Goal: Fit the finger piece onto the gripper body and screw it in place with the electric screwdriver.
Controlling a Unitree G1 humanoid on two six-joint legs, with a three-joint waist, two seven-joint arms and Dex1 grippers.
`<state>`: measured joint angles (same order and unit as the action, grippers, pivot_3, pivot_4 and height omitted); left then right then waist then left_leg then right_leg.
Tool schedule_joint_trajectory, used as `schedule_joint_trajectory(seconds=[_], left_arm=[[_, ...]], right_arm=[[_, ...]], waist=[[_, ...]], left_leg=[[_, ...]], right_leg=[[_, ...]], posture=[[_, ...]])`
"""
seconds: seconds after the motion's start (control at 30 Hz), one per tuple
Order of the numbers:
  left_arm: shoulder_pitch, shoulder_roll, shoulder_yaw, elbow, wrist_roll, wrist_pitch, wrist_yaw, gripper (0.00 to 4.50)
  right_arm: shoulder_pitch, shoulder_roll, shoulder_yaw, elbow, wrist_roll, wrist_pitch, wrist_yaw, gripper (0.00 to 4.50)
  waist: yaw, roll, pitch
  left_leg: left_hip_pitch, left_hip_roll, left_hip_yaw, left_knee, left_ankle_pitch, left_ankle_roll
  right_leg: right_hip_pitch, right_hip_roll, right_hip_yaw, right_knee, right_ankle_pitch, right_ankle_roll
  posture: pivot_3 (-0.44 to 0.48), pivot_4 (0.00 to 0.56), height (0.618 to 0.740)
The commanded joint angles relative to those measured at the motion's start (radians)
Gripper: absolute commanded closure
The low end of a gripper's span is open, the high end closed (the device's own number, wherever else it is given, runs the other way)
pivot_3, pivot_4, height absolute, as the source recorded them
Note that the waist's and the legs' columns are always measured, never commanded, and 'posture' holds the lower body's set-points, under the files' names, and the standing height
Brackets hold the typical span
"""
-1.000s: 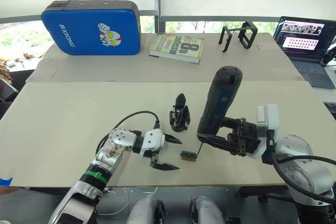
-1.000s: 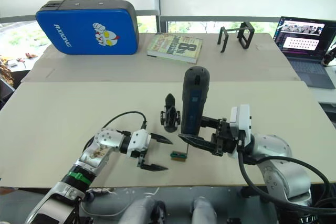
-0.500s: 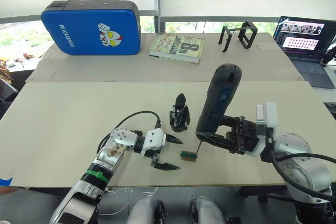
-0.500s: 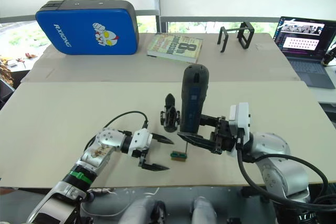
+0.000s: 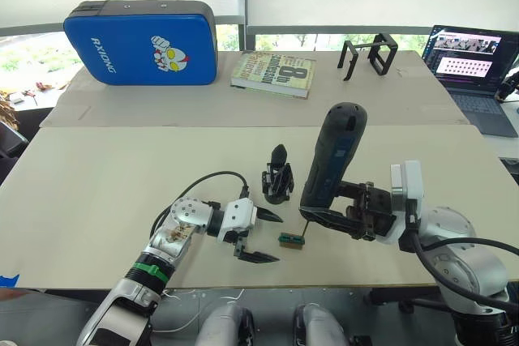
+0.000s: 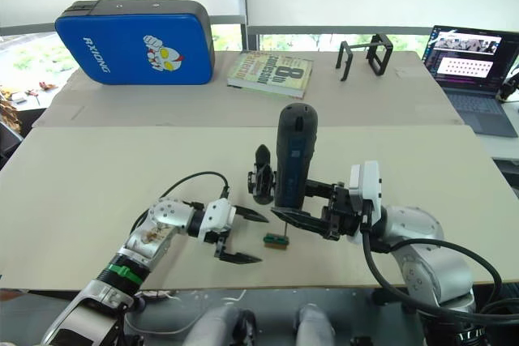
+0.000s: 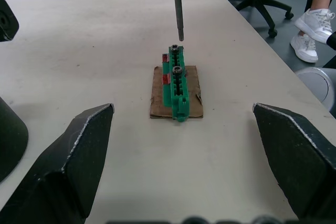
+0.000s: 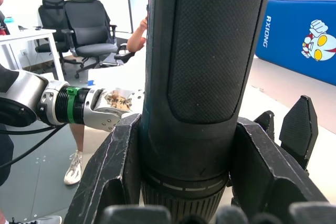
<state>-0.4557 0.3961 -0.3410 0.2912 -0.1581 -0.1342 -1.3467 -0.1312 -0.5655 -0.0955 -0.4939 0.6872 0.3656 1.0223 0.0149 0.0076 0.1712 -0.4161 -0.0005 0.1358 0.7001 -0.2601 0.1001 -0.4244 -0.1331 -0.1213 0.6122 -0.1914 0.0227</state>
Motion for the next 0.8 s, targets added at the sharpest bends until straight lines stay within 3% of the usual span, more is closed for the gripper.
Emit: schedule_joint_trajectory(seconds=[0.03,0.8], left_arm=[[-0.012,-0.003,-0.005,-0.017,0.004,-0.019,0.001,0.0],[-0.019,-0.005,-0.006,-0.005,0.007,-0.035,0.003,0.0]], right_arm=[[-0.016,0.001,-0.02,-0.02,0.011,-0.05,0.006,2.56],[-0.031,0.003,-0.011,-0.013,-0.001,-0.048,0.0,2.56]], waist=[[0.0,0.0,0.0],[0.0,0.0,0.0]], left_leg=[[0.0,0.0,0.0,0.0,0.0,0.0],[0.0,0.0,0.0,0.0,0.0,0.0]], right_leg=[[0.0,0.0,0.0,0.0,0.0,0.0],[0.0,0.0,0.0,0.0,0.0,0.0]], posture=[[0.0,0.15,0.74],[0.0,0.15,0.74]])
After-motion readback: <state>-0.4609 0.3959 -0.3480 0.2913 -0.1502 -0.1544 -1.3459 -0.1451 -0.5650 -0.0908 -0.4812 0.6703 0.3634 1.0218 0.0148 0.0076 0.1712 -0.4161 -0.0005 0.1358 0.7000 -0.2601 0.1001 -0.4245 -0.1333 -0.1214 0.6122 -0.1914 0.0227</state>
